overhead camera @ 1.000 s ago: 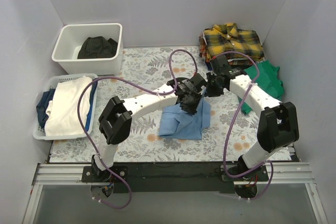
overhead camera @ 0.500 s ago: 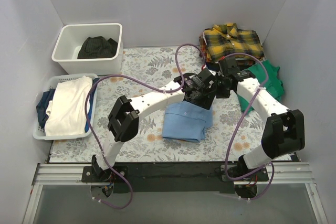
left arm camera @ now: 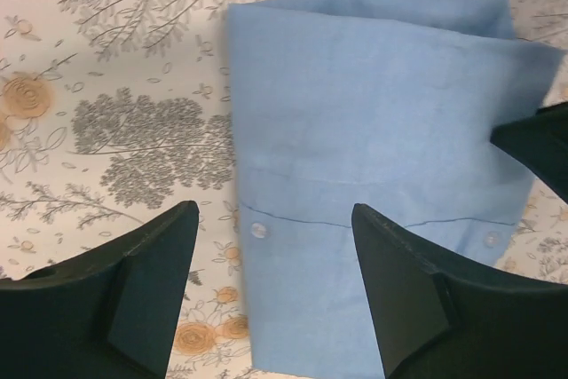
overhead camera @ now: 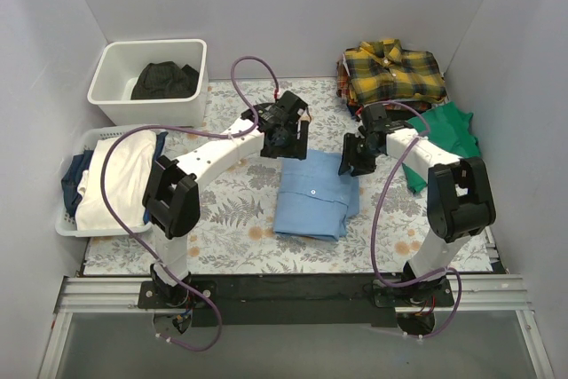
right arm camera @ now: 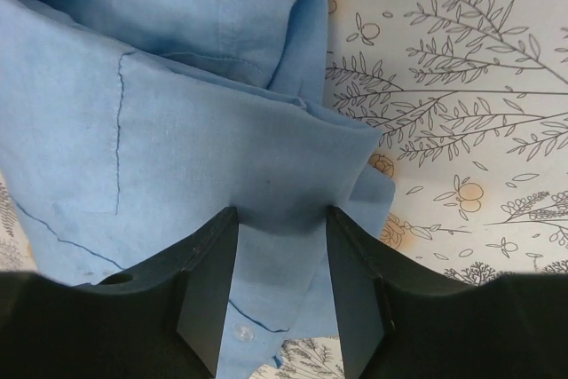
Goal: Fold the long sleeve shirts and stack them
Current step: Fold the shirt
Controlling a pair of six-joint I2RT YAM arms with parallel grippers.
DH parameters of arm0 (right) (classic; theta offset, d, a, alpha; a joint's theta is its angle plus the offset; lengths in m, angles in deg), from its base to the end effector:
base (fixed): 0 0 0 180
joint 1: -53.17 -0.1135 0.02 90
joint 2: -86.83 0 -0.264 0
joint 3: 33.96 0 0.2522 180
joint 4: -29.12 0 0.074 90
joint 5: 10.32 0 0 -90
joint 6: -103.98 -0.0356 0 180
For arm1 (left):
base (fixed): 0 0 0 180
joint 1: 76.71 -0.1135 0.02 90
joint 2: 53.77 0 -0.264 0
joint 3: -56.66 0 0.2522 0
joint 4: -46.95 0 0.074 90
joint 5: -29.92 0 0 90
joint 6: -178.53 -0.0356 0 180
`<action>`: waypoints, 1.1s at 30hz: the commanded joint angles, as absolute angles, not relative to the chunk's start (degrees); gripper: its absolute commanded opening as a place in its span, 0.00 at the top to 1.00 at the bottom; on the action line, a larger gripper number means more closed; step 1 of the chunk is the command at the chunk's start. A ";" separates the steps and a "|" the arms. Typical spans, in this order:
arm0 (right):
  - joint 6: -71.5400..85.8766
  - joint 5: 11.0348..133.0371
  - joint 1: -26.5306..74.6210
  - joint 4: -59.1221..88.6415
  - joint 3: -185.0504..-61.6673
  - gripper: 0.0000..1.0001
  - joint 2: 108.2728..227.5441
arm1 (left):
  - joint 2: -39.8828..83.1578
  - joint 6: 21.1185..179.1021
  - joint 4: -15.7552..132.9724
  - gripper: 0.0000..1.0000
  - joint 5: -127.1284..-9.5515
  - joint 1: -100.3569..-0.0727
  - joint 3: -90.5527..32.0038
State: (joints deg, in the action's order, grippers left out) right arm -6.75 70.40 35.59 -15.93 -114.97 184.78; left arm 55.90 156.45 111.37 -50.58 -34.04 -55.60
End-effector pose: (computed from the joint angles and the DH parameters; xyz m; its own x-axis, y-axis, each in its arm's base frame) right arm 0.3310 0.1109 0.2051 -0.9182 0.0755 -0.3888 -0.0484 0.9529 0.2994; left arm 0.3071 -0.2751 0.2773 -0.8100 -0.4963 -0.3123 -0.3709 0.8461 -0.3828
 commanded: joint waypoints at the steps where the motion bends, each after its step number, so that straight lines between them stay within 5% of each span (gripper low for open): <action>1: -6.93 68.52 35.95 -13.12 -113.21 0.48 185.53 | 50.82 156.91 111.86 0.30 -51.99 -35.05 -52.56; 5: -7.20 68.25 35.95 -12.77 -112.59 0.54 186.67 | 50.12 157.09 111.16 0.31 -53.04 -35.40 -48.69; 10: -7.46 66.85 35.95 -12.15 -114.43 0.99 186.50 | 49.59 157.17 110.29 0.32 -53.66 -35.84 -45.62; 33: -1.66 61.75 35.07 -12.68 -128.84 0.99 185.09 | 51.08 156.47 107.82 0.34 -55.42 -36.11 -41.39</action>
State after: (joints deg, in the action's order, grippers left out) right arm -4.30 63.78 35.50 -14.64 -124.39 184.65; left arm 54.11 156.91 108.44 -55.00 -35.83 -41.53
